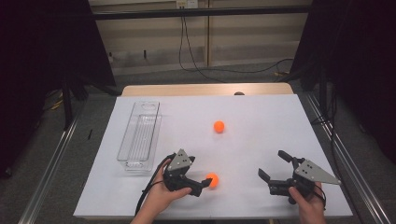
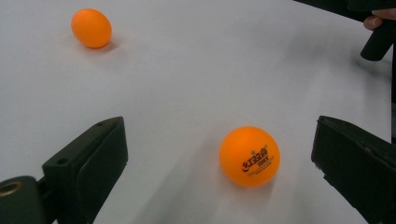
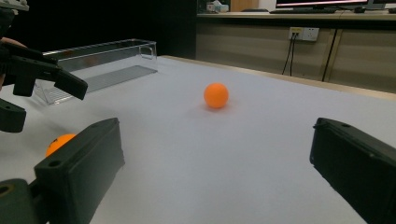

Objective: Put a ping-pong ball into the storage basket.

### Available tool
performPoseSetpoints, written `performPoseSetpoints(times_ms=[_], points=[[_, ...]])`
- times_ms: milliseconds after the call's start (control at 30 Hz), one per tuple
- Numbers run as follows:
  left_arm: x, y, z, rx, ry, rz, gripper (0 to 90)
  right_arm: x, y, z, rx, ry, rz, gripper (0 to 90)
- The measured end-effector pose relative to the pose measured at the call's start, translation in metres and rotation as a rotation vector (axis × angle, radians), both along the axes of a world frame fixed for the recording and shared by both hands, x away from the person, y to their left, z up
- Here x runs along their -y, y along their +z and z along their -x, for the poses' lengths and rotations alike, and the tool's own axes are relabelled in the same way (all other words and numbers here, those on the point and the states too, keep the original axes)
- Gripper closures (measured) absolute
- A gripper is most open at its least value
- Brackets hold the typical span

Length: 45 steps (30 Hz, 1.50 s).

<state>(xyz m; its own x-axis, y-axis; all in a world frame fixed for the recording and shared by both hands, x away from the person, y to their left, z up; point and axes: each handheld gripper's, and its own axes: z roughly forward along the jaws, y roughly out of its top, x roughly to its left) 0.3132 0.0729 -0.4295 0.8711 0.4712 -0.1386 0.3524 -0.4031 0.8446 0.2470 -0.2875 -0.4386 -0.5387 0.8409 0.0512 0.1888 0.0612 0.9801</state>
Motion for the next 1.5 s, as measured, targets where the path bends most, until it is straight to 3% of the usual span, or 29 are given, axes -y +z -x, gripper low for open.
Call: performPoseSetpoints(times_ms=[633, 1033, 1133, 1500], points=[[0.008, -0.001, -0.001, -0.002, -0.022, -0.011, 3.8, 0.0, 0.0, 0.0, -0.004, -0.002, -0.002, 2.2], [0.014, -0.006, 0.0, -0.001, -0.041, -0.06, 4.2, 0.0, 0.0, 0.0, -0.001, -0.001, -0.003, 2.2], [0.014, -0.007, 0.0, -0.018, -0.038, -0.05, 4.4, 0.0, 0.0, 0.0, -0.004, 0.002, 0.001, 2.3], [0.017, -0.01, 0.0, -0.022, -0.041, -0.074, 6.6, 0.0, 0.001, 0.0, -0.004, 0.005, 0.001, 2.3]])
